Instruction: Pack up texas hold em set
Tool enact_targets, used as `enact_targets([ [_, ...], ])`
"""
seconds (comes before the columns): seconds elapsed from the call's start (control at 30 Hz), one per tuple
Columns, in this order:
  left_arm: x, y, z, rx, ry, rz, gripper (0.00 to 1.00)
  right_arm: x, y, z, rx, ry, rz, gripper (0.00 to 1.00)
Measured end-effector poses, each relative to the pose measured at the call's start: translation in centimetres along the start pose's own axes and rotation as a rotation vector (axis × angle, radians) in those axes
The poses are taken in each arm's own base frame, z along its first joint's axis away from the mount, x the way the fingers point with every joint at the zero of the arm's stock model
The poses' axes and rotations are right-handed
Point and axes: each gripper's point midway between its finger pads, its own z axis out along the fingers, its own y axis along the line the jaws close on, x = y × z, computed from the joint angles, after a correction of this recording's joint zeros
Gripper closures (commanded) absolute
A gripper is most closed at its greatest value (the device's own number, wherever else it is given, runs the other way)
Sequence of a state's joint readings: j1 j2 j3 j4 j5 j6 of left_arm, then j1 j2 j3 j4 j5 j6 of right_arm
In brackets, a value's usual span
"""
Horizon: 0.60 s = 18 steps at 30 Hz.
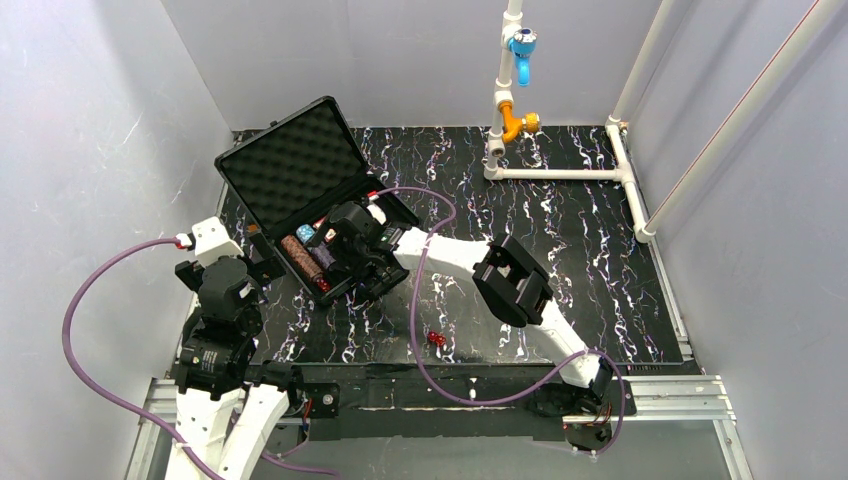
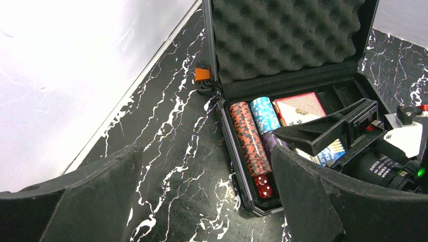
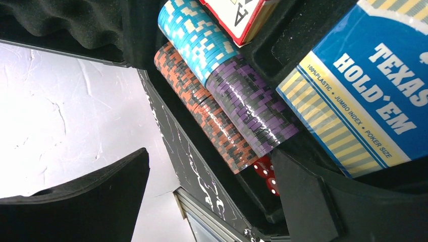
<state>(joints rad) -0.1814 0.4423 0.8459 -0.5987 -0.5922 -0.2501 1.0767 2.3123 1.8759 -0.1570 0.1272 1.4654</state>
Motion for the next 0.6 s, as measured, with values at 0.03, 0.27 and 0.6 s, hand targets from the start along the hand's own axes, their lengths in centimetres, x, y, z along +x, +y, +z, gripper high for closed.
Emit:
enact_targets([
  [0.03,0.0,0.0,0.0,0.0,0.0,0.0,0.03,0.0,0.0,0.0,0.0,0.0,-0.002,0.02],
  [0.27,0.0,0.0,0.0,0.0,0.0,0.0,0.03,0.2,0.0,-0.1,-0.004,0.0,-0.043,0.02],
  [0.6,0.0,0.0,0.0,0.0,0.0,0.0,0.03,-0.5,1.7,-3.7,-0.047,-0.05,-0.149,0.14],
])
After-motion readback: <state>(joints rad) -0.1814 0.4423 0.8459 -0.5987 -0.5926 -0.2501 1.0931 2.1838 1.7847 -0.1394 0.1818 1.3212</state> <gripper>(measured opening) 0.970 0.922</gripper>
